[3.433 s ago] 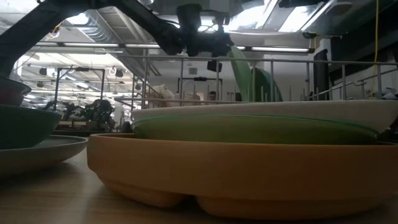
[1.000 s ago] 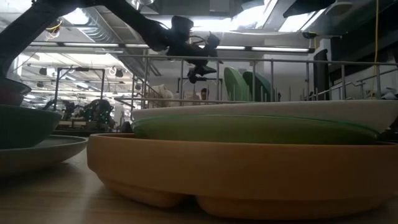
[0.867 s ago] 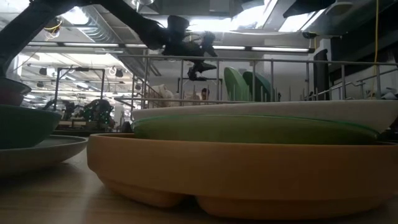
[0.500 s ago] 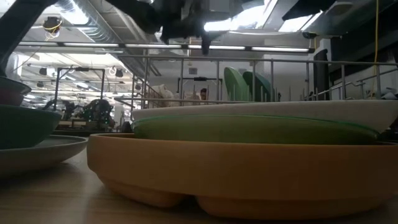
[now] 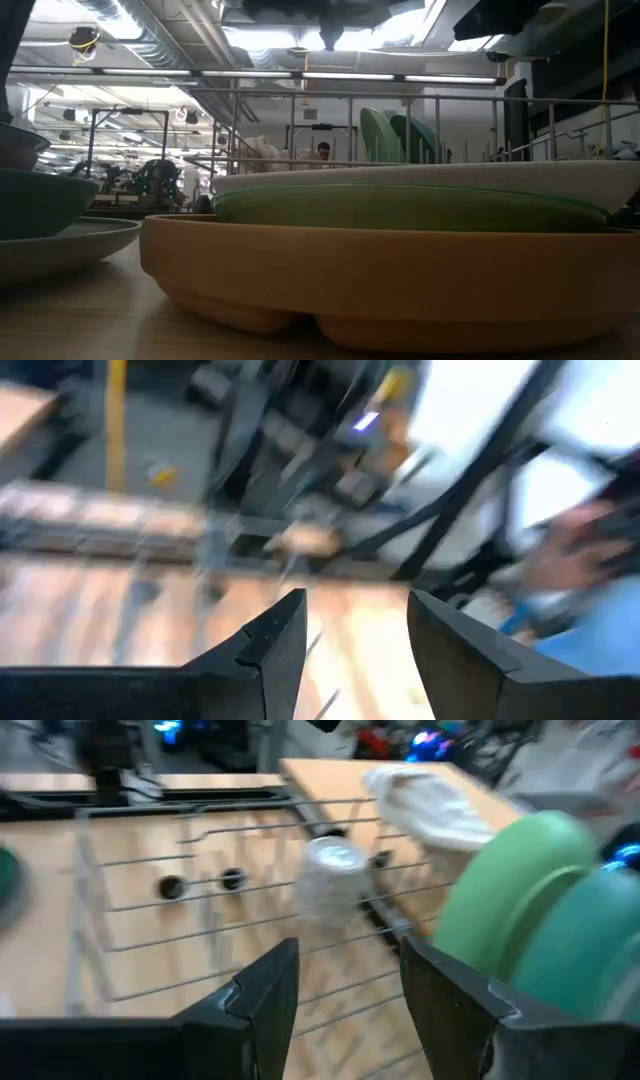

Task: Sort dishes
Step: Put the white plate in the dishwasher rack

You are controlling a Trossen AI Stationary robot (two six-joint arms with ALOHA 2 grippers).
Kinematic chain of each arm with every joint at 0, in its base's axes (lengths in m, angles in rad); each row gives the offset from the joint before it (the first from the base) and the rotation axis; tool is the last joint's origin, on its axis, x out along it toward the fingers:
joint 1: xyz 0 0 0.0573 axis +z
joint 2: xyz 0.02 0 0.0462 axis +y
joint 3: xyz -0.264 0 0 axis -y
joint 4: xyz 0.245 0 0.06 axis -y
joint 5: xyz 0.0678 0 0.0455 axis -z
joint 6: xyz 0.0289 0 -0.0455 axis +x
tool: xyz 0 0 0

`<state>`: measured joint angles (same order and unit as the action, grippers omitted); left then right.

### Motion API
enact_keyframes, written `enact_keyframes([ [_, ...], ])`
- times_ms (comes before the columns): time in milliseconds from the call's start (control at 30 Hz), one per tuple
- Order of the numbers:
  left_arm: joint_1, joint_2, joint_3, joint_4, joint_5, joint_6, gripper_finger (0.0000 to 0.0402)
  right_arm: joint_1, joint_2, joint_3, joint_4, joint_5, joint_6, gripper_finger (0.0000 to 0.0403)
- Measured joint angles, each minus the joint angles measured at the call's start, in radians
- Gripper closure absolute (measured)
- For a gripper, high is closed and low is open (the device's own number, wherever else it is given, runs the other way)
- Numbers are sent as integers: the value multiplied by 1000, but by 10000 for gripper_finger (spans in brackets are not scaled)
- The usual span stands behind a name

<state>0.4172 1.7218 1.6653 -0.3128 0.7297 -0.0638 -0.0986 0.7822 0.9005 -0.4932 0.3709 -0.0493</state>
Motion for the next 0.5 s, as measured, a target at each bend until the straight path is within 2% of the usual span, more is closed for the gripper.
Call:
enact_keyframes([
  [133, -107, -15, 0, -228, -326, 96, 237, 0, 0, 0, -30, -94, 91, 224],
  [233, -195, -8, 0, -330, -495, 84, 237, 0, 0, 0, -53, -173, 186, 224],
  [333, -287, 5, -1, -377, -580, 56, 238, 0, 0, 0, -82, -260, 276, 224],
  [500, -427, 11, -5, -374, -677, -15, 237, 0, 0, 0, -161, -382, 324, 224],
])
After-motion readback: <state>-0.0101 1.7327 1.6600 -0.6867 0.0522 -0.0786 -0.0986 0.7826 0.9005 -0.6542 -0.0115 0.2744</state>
